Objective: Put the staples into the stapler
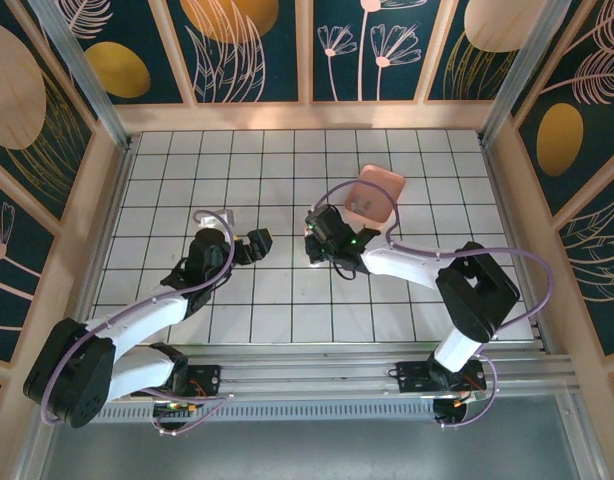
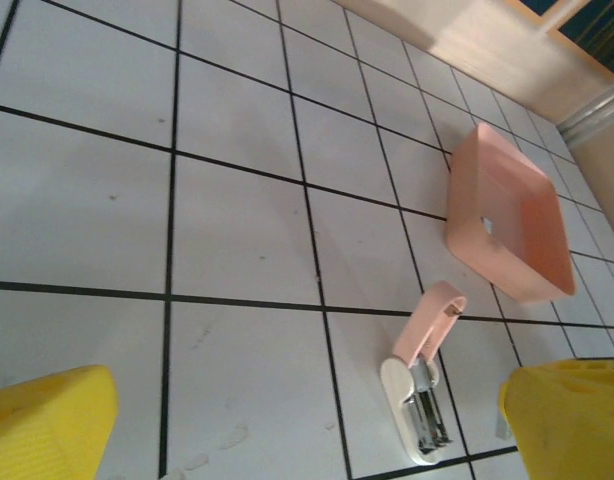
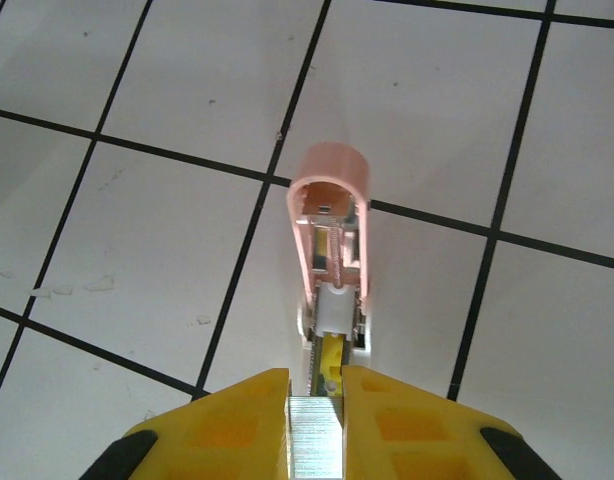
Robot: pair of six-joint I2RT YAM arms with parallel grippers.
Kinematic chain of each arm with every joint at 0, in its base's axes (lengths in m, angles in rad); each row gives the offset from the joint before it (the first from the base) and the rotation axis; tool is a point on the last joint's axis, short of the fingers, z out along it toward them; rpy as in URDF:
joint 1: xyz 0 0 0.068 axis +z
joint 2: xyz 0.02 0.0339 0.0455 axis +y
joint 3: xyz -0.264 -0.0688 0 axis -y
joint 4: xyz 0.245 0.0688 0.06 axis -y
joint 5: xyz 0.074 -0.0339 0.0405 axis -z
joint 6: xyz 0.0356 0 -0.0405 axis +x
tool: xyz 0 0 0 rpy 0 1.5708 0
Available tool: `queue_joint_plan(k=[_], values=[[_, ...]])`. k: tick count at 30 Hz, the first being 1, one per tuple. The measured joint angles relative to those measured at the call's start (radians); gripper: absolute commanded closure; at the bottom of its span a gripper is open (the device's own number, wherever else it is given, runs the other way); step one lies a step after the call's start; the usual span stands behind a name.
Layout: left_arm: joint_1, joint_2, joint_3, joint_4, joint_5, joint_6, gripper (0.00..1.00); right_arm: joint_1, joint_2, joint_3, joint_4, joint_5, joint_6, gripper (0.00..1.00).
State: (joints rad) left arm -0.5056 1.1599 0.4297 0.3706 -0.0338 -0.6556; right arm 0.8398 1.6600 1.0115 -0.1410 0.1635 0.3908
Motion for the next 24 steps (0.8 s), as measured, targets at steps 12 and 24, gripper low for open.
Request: queue_joint_plan(k=[12, 24], values=[[0.000, 0.021, -0.008, 0.022, -0.009, 0.002, 0.01, 0.002, 0.061, -0.001, 0.063, 0.019, 0.005, 0.82], [0.000, 0.041, -0.008, 0.022, -0.001, 0.017, 0.01, 0.002, 0.091, -0.002, 0.063, 0.016, 0.051, 0.82]])
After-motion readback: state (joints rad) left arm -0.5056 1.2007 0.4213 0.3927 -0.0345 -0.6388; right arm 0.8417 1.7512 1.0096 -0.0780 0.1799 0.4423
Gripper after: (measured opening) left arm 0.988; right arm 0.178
